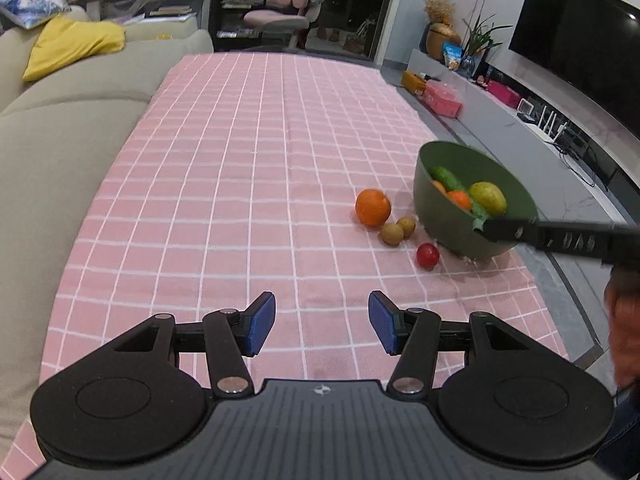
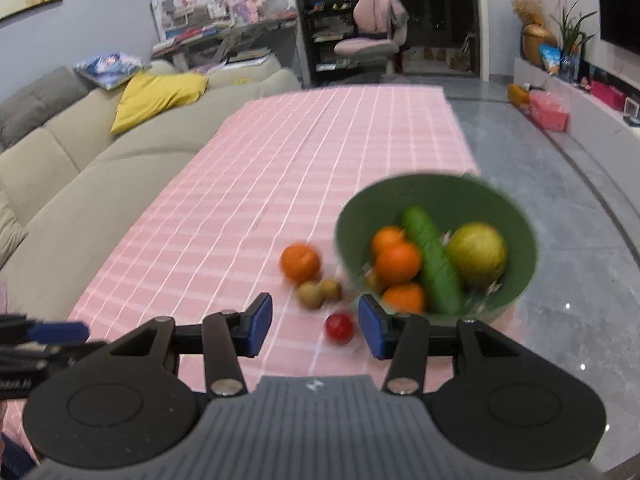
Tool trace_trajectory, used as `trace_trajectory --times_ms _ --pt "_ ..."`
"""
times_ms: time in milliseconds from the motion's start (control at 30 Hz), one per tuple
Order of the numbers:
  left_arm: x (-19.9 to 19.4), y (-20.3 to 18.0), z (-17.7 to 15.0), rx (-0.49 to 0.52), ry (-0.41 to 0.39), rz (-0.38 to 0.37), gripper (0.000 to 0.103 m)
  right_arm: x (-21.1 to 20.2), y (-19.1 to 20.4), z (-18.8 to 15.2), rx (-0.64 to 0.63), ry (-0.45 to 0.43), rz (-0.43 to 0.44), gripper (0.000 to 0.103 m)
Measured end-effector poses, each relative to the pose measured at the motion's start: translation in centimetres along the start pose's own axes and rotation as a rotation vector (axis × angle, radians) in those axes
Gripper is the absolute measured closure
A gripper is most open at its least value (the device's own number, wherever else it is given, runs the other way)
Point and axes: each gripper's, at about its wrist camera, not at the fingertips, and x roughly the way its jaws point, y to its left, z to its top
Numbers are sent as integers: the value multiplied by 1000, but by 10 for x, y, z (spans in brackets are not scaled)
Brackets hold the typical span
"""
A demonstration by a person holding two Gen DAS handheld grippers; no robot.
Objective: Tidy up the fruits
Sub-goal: 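Withdraw both tools from the colander toward the remaining fruit, then grasp the red tomato with the right tool while the left tool grasps a brown kiwi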
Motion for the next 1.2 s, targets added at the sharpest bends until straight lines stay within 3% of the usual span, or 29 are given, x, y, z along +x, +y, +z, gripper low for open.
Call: trace_trajectory --times_ms 167,300,500,867,933,1200 --pt "2 5 -1 -4 -4 -6 40 38 15 -17 -54 61 -32 61" --pt "6 10 -3 -19 2 -4 39 70 9 -24 -7 82 -118 62" --pt "18 12 -5 -16 26 0 39 92 1 -33 31 44 -192 64" --pt "34 8 -4 2 50 -12 39 111 -3 -35 41 25 -186 73" --pt "38 7 -4 0 57 -16 39 111 -3 -35 35 25 -175 80" --pt "52 -10 1 54 67 -24 39 99 -11 -36 39 52 -113 81"
